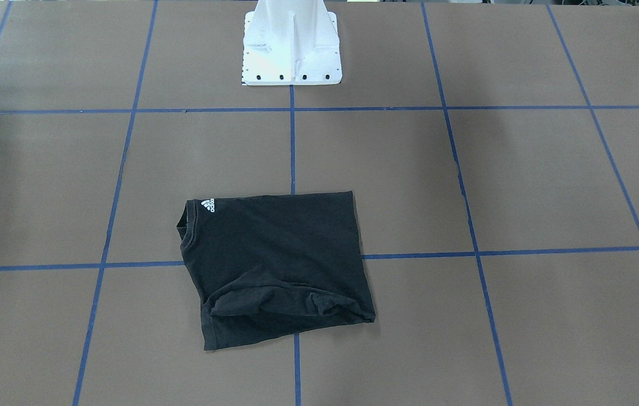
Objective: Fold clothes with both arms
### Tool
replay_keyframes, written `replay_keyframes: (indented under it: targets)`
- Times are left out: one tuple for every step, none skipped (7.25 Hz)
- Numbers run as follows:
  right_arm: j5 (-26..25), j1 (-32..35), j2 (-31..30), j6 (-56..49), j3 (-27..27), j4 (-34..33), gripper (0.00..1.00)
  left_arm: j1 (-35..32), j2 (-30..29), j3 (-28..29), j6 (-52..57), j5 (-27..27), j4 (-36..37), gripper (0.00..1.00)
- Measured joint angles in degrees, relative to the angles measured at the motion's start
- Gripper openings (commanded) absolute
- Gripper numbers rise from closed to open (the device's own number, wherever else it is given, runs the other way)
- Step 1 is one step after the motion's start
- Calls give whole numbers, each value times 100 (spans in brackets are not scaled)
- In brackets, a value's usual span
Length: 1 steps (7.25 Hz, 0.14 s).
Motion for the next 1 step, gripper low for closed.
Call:
replay_keyframes:
  targets:
    - [-6, 0, 0, -1, -3, 0, 100, 0, 0, -4, 0, 0, 0, 100]
